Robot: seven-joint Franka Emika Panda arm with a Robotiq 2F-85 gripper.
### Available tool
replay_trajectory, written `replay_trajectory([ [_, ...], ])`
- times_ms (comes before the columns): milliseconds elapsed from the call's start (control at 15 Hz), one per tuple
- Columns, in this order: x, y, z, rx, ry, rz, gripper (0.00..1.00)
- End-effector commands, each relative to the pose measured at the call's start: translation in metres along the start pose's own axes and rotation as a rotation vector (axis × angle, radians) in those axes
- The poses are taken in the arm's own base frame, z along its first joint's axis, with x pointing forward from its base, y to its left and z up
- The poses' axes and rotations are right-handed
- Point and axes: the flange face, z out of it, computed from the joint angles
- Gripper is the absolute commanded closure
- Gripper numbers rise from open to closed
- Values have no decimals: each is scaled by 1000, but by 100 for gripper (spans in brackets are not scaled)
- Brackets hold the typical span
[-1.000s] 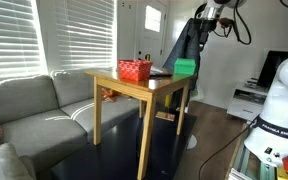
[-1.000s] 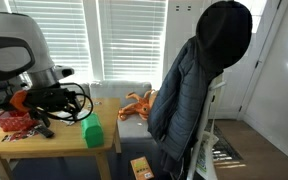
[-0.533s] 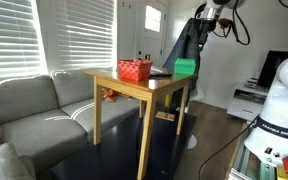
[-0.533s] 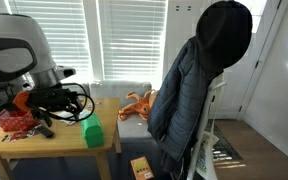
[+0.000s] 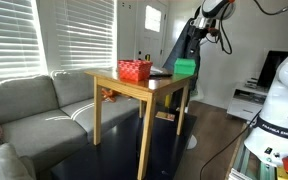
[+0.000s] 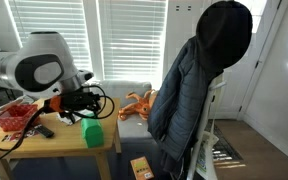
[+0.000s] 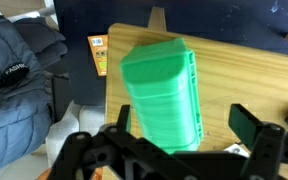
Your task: Open the green container.
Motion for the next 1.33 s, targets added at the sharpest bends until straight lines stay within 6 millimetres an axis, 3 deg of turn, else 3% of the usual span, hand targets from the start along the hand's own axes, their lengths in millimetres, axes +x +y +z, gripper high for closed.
replay_trajectory([
  [0,20,20,22,6,18,-49,0],
  [667,40,29,64,175,35,-147,0],
  [1267,57,22,71,125,-143,30,0],
])
